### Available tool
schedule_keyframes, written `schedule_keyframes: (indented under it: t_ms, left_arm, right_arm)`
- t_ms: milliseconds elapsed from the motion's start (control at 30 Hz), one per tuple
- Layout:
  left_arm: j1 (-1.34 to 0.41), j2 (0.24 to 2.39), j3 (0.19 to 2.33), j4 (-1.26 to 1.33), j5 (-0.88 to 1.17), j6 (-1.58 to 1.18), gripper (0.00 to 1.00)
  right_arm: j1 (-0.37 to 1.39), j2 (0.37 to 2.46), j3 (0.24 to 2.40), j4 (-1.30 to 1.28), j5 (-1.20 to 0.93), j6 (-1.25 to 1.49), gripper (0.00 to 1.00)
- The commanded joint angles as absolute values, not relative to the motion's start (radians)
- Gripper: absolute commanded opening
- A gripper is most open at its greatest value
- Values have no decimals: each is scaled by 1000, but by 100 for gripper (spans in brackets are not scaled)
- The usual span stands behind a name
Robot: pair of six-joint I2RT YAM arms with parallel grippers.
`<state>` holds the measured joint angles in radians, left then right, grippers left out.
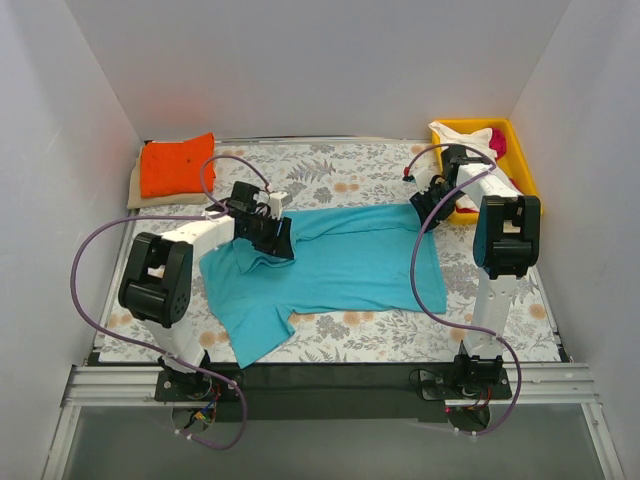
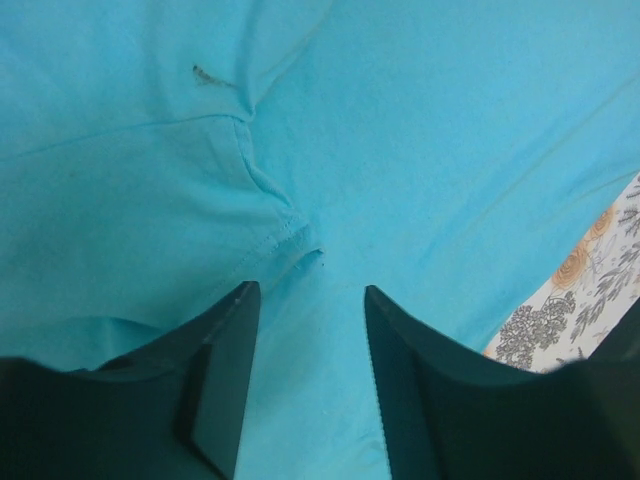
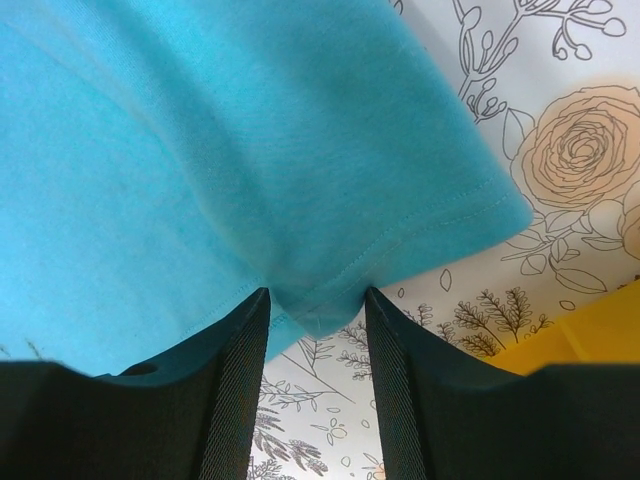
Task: Fold and stack the t-shirts
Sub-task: Fold the tshirt
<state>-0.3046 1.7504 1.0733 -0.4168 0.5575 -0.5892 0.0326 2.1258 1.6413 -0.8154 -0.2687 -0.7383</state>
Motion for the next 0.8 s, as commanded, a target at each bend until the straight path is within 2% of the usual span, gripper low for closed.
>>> schedule_keyframes:
  t_ms: [0,200,400,533,667,700,767]
  left_arm:
    - [-293,1707,1103,-454,535,-592,46]
    - [-235,1641,1140,-449,509,-623,45]
    - [-134,1684,1203,-462,492,-630,45]
    - [-66,1730,1235,-479,471,-637,44]
    - [-43,1744,1235,-482,381,-630,42]
    - [-41,1743,1230,-474,359,-630,42]
    - [-35,1735,1213,-454,306,-632,42]
  right_arm:
    - [26,2083,1677,-856,-299,-755,42]
    - [29,2051,1660,-864,-308,-776,37]
    - [46,2059,1661,-864,-301,-796,36]
    - [49,2075,1664,-867,-287,-793,30]
    - [49,2074,1655,-871,-272,-793,13]
    - [49,2072,1655,-874,-270,-792,5]
    - [49,2056,1657,-885,-271,-788,1]
